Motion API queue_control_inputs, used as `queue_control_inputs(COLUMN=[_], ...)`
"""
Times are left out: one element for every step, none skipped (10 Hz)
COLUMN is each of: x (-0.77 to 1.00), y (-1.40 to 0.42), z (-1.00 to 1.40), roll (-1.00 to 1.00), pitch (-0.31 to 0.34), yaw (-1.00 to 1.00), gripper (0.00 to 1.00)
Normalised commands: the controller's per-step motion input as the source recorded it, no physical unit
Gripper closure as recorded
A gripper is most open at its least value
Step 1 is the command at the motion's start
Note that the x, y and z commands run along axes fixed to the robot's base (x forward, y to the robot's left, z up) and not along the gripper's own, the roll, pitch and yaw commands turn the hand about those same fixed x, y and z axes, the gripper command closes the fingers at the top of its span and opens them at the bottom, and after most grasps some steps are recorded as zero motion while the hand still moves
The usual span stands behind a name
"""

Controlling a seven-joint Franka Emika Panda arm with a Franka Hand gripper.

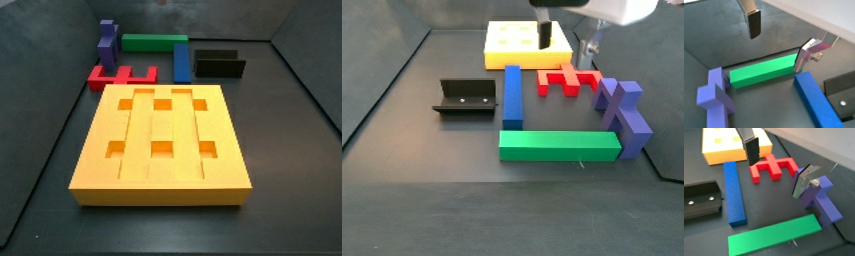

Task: Pick up the green object. Move up. Move to above the board. Insert the green object.
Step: Pick up the green object.

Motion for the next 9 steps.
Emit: queue_control_inputs(x=[0.0,0.05,0.05,0.07,0.0,0.0,0.0,0.0,0.0], y=[0.25,0.05,0.08,0.11,0.28,0.42,0.49,0.53,0.5], z=[-0.3,-0.33,-0.32,-0.35,-0.4,-0.41,-0.45,-0.42,-0.39], roll=[0.0,-0.03,-0.08,-0.09,-0.1,-0.15,-0.25,-0.27,-0.28], pitch=[-0.053,-0.094,-0.119,-0.133,-0.12,-0.124,-0.164,-0.199,-0.211], yaw=[-0.81,-1.0,-0.92,-0.88,-0.68,-0.49,-0.34,-0.28,-0.28], gripper=[0.0,0.0,0.0,0.0,0.0,0.0,0.0,0.0,0.0])
